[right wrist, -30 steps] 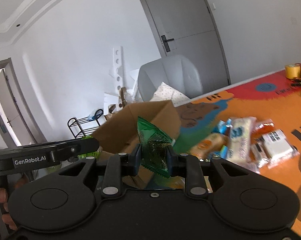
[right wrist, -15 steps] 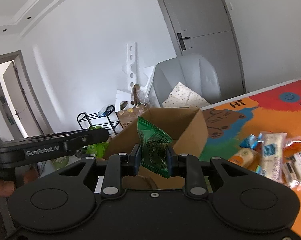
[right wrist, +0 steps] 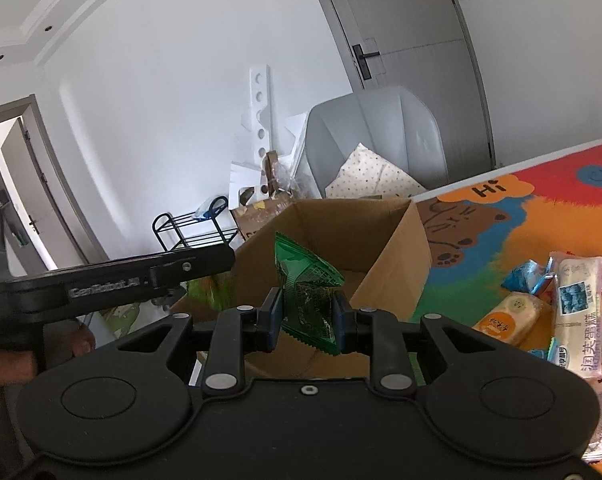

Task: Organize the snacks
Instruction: 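Carry both green snacks over the cardboard box and release them inside, then return both grippers to the snack pile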

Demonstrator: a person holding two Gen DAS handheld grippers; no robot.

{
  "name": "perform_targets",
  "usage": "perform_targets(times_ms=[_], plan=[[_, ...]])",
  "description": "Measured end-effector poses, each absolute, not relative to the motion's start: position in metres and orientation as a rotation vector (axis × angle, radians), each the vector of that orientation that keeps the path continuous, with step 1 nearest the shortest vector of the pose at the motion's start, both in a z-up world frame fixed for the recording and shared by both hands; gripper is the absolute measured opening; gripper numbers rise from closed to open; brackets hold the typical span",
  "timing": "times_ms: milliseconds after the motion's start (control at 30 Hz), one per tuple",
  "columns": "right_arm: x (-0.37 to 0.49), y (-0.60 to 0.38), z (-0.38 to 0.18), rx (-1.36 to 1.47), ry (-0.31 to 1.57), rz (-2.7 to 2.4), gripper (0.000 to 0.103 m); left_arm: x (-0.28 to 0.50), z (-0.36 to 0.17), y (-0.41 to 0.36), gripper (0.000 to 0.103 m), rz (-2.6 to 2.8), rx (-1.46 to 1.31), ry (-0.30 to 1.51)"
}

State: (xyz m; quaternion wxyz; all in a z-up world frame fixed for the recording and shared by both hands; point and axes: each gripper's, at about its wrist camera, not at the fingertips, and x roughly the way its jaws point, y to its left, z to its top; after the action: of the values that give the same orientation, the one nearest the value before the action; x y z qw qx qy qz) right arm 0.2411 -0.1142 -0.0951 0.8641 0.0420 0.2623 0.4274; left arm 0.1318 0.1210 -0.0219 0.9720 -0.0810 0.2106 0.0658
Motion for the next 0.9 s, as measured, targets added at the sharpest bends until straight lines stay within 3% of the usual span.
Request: perform_targets(times_ms=[67, 133, 200, 367, 567, 700, 900], plan=[[0.242, -0.113, -0.093, 0.098, 0.553, 0.899, 0.024, 0.128, -0.021, 0.121, 0.069, 0.146, -0.163, 0.415], [0.243, -0.111, -0.092, 0.113, 0.555, 0.909, 0.025, 0.123, -0.020, 0.124, 0.073, 0.164, -0.178, 0.409], [0.243, -0.109, -0.092, 0.117, 0.563, 0.918, 0.035, 0.117, -0.019, 0.125, 0.077, 0.171, -0.184, 0.404], [0.239, -0.113, -0.091, 0.130, 0.573, 0.909, 0.045, 0.108, -0.018, 0.125, 0.087, 0.218, -0.177, 0.394], [0.231, -0.136, -0.088, 0.134, 0.563, 0.839, 0.067, 0.097, -0.020, 0.116, 0.100, 0.237, -0.193, 0.380], [0.224, -0.153, -0.085, 0.126, 0.551, 0.791, 0.083, 0.096, -0.023, 0.106, 0.102, 0.234, -0.206, 0.402], [0.217, -0.178, -0.085, 0.120, 0.559, 0.754, 0.096, 0.090, -0.023, 0.084, 0.103, 0.192, -0.177, 0.421]])
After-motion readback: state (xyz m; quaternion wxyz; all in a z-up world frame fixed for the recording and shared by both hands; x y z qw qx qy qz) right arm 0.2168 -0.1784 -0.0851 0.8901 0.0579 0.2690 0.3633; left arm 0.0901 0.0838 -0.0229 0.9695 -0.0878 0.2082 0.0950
